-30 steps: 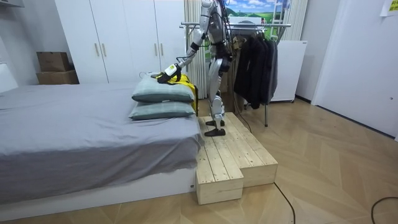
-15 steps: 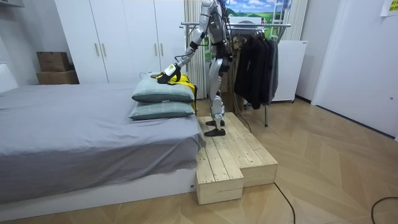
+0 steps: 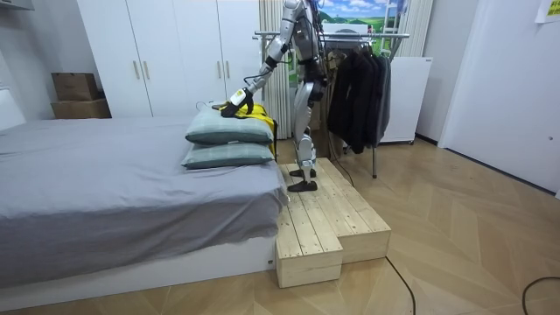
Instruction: Hang clothes
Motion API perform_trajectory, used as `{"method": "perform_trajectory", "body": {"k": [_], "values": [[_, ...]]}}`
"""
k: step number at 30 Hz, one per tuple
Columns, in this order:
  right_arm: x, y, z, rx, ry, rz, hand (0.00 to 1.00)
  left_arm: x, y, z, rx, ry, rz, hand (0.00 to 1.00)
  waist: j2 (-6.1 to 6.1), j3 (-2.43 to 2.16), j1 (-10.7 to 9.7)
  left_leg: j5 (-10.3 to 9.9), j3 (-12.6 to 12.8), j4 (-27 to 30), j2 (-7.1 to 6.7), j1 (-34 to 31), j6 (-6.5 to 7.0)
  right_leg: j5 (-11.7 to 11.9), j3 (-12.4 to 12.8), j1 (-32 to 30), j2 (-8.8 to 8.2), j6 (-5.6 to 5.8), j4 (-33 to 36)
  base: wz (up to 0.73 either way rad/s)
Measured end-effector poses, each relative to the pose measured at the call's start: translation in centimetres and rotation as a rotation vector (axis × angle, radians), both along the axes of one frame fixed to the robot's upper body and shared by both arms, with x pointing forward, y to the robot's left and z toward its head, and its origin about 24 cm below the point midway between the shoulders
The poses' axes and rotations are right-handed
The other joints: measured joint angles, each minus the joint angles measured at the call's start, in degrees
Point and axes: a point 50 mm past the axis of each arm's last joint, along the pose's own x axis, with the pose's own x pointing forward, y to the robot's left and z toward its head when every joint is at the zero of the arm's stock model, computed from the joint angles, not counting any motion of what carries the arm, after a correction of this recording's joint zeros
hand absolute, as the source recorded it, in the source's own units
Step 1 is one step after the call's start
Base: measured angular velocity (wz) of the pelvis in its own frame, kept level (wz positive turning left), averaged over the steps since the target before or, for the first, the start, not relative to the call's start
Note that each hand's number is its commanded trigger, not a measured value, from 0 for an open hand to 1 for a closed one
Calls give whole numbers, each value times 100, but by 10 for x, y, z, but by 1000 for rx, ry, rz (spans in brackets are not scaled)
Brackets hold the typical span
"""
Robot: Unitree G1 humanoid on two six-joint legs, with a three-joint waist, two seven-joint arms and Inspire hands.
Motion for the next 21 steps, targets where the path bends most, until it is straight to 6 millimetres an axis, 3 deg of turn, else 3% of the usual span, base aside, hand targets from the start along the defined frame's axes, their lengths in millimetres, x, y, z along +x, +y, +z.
{"method": "perform_trajectory", "body": {"k": [10, 21], "values": [[1, 1, 0, 21, -8, -32, 0, 10, 13, 15, 45, -43, 26, 100, -3, -6, -6, 24, 72, 8, -2, 58, 9, -5, 7, 30, -28, 1, 19, -2], [3, 2, 0, 28, -6, 6, 0, 7, 0, 6, 31, 28, -44, 100, -14, -13, -14, 27, 93, -25, 0, 153, 11, -6, 54, 100, -22, 2, 11, -1]]}}
